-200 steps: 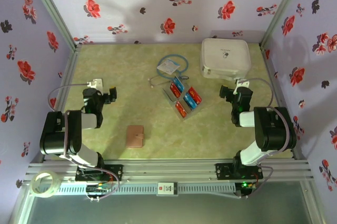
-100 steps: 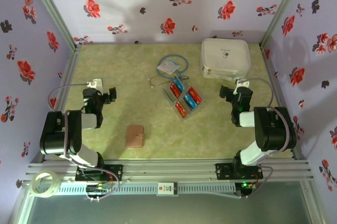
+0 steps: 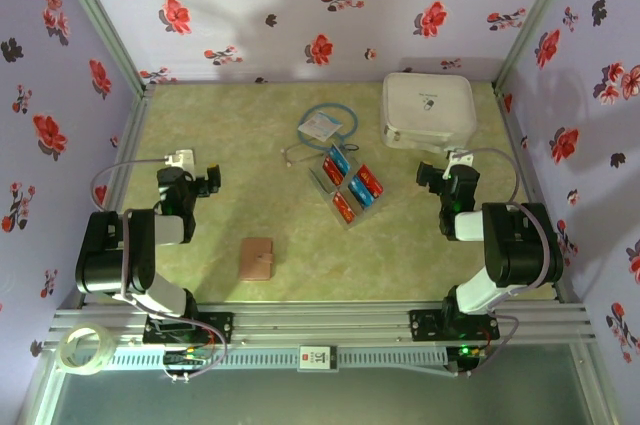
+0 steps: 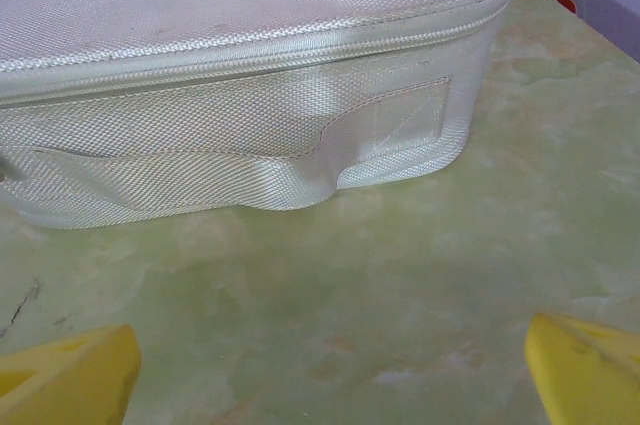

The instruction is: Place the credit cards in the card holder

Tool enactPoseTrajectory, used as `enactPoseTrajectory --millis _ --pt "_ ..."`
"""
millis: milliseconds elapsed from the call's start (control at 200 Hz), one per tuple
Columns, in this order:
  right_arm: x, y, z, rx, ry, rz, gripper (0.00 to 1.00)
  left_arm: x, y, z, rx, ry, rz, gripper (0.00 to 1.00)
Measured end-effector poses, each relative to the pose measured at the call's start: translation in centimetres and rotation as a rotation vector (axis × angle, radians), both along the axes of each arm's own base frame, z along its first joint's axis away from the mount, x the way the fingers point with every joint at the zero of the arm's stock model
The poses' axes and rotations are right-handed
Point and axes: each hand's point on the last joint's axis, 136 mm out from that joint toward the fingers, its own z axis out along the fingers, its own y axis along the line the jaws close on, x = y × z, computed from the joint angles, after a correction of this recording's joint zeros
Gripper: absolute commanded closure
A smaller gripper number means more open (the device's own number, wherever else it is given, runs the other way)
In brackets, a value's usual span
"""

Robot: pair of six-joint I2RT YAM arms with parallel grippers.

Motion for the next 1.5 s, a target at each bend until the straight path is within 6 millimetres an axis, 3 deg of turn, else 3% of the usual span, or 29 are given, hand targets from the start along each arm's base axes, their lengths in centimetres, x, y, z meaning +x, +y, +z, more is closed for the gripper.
enactPoseTrajectory --millis 185,285,435,575,670,730,805,885,1020,1120,1300,1420,1500 --pt "-0.1 -0.1 0.1 0.001 0.003 -0.003 0.01 0.0 0.1 0.0 0.002 0.000 0.006 0.00" --pt "-0.4 -0.4 1.3 -0.004 0.011 -0.016 0.01 -0.2 0.7 0.6 0.006 -0.007 0.039 0.00" --pt "0.4 -1.3 6.8 0.035 -0.048 -0.090 0.01 -0.5 1.5 2.8 0.011 -0.029 0.095 0.00" --pt "0.5 -2.3 12.4 0.191 -0.131 -0.207 0.01 -0.2 1.5 5.9 0.000 -0.041 0.129 0.00" --pt "0.5 -1.6 14.3 0.287 -0.133 -0.193 0.01 0.0 1.5 8.7 -0.054 -0.036 0.165 0.00" --pt "0.7 -0.5 14.9 0.342 -0.108 -0.149 0.06 0.2 1.5 10.6 -0.110 -0.026 0.195 0.00" --pt "0.8 2.1 15.4 0.407 -0.063 -0.064 0.11 0.1 1.2 12.6 -0.184 -0.011 0.224 0.00" --pt "0.1 6.9 15.6 0.431 0.008 0.071 0.14 -0.6 0.2 13.2 -0.258 0.023 0.229 0.00" --pt "-3.4 16.7 15.1 0.429 0.142 0.331 0.20 -2.9 -2.9 10.6 -0.355 0.161 0.190 0.00" --pt "-7.1 22.2 13.8 0.407 0.241 0.477 0.24 -5.1 -5.2 7.8 -0.395 0.261 0.155 0.00" --pt "-13.5 29.3 11.9 0.388 0.340 0.643 0.30 -8.3 -7.8 4.6 -0.431 0.370 0.106 0.00" --pt "-17.0 33.0 8.1 0.363 0.441 0.695 0.35 -9.6 -8.3 3.6 -0.459 0.390 0.097 0.00" --pt "-18.5 34.3 5.3 0.344 0.505 0.690 0.38 -10.3 -8.3 2.9 -0.469 0.406 0.100 0.00"
